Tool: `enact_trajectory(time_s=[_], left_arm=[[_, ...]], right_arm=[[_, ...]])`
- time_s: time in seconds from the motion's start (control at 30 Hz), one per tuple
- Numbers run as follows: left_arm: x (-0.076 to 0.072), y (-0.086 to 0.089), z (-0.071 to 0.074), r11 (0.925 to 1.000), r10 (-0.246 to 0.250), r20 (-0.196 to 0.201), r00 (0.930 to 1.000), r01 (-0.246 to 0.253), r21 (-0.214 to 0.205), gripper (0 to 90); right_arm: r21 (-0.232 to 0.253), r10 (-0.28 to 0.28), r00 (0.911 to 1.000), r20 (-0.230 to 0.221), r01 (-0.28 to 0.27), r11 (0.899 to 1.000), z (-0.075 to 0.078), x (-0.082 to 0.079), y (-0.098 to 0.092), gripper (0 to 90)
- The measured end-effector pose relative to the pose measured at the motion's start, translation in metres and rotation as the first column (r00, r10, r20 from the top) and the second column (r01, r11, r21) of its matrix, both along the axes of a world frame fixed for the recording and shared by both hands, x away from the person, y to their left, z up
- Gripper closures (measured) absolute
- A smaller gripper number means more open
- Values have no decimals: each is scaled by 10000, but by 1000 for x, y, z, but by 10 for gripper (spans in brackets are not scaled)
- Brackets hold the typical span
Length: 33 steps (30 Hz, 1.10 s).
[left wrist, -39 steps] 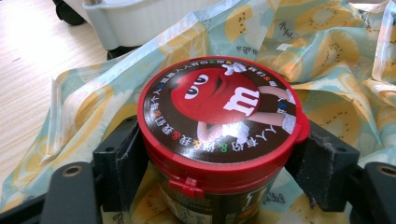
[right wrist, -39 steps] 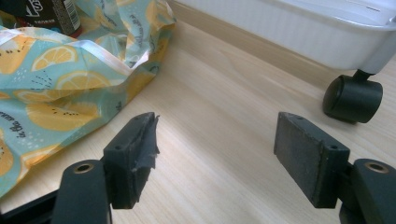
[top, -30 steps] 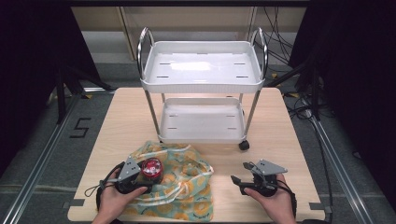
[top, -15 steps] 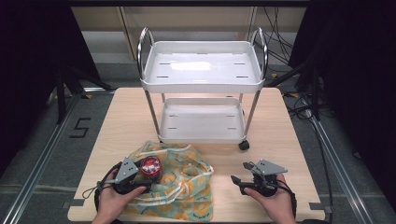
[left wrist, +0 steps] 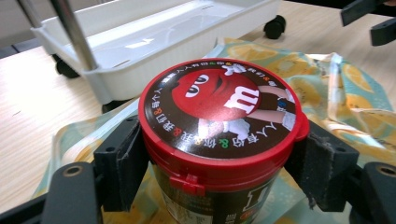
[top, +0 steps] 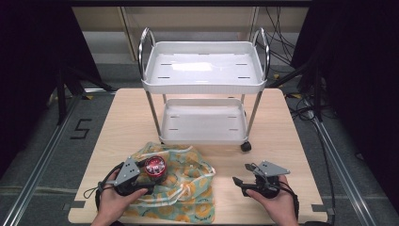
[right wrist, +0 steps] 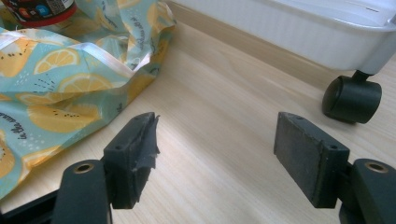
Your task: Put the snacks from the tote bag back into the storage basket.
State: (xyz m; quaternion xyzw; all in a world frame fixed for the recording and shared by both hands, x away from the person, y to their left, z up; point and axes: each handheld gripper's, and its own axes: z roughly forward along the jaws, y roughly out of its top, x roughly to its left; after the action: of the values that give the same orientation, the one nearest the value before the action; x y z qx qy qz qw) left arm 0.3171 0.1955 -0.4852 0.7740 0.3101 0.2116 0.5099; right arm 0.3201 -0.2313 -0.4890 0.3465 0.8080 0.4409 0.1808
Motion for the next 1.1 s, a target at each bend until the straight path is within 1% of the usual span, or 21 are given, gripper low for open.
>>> enact_trajectory(time_s=[0.07, 0.1, 0.13, 0.2, 0.27, 0.3, 0.37, 0.4, 0.43, 0.5, 0.53, 0.63, 0.67, 0.77, 0.83, 0.87, 0.93, 0.97, 1.0, 1.03, 1.1], left_arm=[[0, -2, 2, 9999, -167, 73, 9998, 167, -9, 254], [-1, -3, 3, 9997, -238, 117, 9996, 237, 90, 254], [-1, -3, 4, 9993, -353, 119, 9993, 351, 134, 254], [-3, -4, 7, 9990, -441, 208, 9988, 441, 39, 254], [-3, -5, 10, 9985, -517, 293, 9982, 512, 173, 254], [-3, -7, 10, 9985, -548, 308, 9980, 550, -50, 254], [-1, -6, 14, 9974, -717, 580, 9957, 711, 134, 254], [-1, -6, 14, 9974, -717, 580, 9957, 711, 134, 254], [-1, -7, 15, 9958, -916, 542, 9943, 911, 110, 254], [-1, -8, 15, 9959, -904, 507, 9946, 901, 82, 254], [-1, -8, 16, 9957, -921, 486, 9946, 916, 142, 254], [-1, -9, 17, 9945, -1040, 448, 9936, 1032, 188, 254], [0, -8, 18, 9924, -1198, 533, 9914, 1181, 341, 254], [0, -8, 18, 9906, -1352, 335, 9902, 1345, 237, 254], [0, -9, 20, 9907, -1338, 249, 9907, 1331, 290, 255], [2, -8, 22, 9868, -1553, 440, 9869, 1530, 523, 254], [2, -10, 23, 9882, -1492, 360, 9881, 1478, 392, 255], [4, -9, 25, 9854, -1618, 476, 9857, 1589, 608, 255], [3, -11, 25, 9876, -1543, 401, 9872, 1530, 355, 255], [4, -10, 27, 9867, -1590, 523, 9859, 1568, 438, 255], [5, -11, 28, 9866, -1608, 483, 9858, 1592, 342, 255]], right_arm=[[38, 2, 9999, -154, -1, 10000, 0, -1, 0, 309], [16, -136, 9998, -151, 136, 9999, 1, -2, 0, 309], [-19, -72, 9999, 88, 72, 10000, 1, -1, -1, 309], [-14, -99, 9999, 40, 99, 10000, 2, -1, -1, 309], [49, -147, 9999, -45, 147, 9999, 2, -1, -1, 309], [14, -105, 9999, 17, 105, 9999, 1, 0, -1, 309], [22, -169, 9998, 73, 169, 9999, 1, 0, -2, 309], [33, -168, 9998, 79, 168, 9999, 1, 0, -2, 309], [55, -135, 9999, 76, 135, 9999, 1, 0, -2, 310], [70, -189, 9998, -15, 190, 9998, 2, -1, -2, 311], [73, -159, 9998, 145, 158, 9998, 2, 0, -2, 311], [69, -148, 9997, 185, 146, 9999, 2, 0, -2, 311], [70, -144, 9997, 201, 142, 9999, 2, 0, -3, 311], [44, -158, 9997, 158, 158, 9999, 2, 0, -2, 311], [76, -205, 9997, -91, 206, 9998, 2, -1, -1, 312], [46, -162, 9998, 90, 162, 9999, 2, 0, -1, 312], [53, -167, 9998, 72, 167, 9998, 2, 0, -1, 312], [47, -136, 9998, 167, 135, 9999, 2, 1, -2, 312], [47, -136, 9998, 167, 135, 9999, 2, 1, -2, 312], [112, -91, 10000, 31, 90, 9999, 2, 0, -1, 312], [56, -105, 9997, 212, 104, 9999, 2, 0, -2, 312]])
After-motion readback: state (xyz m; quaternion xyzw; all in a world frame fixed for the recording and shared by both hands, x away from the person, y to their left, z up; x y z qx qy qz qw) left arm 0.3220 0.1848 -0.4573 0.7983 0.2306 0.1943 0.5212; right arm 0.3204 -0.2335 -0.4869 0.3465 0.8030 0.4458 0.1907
